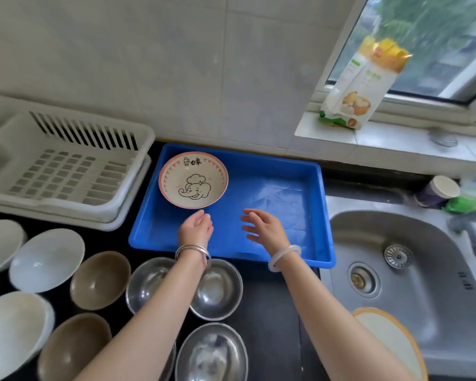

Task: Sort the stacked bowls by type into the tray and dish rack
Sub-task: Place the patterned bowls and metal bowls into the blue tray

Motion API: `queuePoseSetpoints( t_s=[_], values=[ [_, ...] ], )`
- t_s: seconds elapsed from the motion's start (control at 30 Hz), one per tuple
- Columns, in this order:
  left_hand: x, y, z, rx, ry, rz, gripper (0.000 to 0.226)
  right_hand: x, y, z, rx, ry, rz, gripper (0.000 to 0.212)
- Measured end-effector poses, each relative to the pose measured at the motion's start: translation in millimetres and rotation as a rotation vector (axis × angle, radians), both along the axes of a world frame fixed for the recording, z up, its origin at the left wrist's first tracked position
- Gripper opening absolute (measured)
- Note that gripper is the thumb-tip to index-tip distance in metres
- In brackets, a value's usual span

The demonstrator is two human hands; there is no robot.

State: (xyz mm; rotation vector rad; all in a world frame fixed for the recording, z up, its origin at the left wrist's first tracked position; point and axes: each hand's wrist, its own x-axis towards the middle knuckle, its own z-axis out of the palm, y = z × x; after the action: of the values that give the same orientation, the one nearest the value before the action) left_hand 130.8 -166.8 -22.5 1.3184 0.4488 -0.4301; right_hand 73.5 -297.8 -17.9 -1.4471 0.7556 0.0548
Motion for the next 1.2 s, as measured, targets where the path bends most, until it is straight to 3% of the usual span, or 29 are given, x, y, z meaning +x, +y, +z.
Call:
queuePoseSetpoints(
  t_s=[0.07, 0.2, 0.33, 0.53, 0.77, 1.03, 1.2],
  values=[
    [-25, -16, 13, 0.0, 0.006, -0.062, 0.039, -35, -11, 12, -0.076, 0.01, 0.02, 0.022],
    [-94, -55, 24, 0.032, 0.02, -0.325, 0.027, -116, -44, 25, -0.362, 0.068, -0.011, 0.023],
    [-164, -85, 13, 0.126, 0.017, -0.626, 0.033, -198, -83, 23, -0.642, 0.235, -0.043, 0.025],
    [-227, -109, -7, 0.284, 0.038, -0.95, 0.045, -286, -118, 0, -0.693, 0.492, -0.055, 0.041],
    [-247, -108, -16, 0.199, 0.175, -0.92, 0.042, -324, -122, -16, -0.62, 0.489, -0.173, 0.028],
    [-206, -91, 1, 0.266, 0.05, -0.836, 0.008, -295, -118, 17, -0.586, 0.361, -0.197, 0.021],
    [-149, -65, 31, 0.173, -0.01, -0.643, 0.009, -228, -104, 38, -0.466, 0.159, -0.25, 0.018]
  ],
)
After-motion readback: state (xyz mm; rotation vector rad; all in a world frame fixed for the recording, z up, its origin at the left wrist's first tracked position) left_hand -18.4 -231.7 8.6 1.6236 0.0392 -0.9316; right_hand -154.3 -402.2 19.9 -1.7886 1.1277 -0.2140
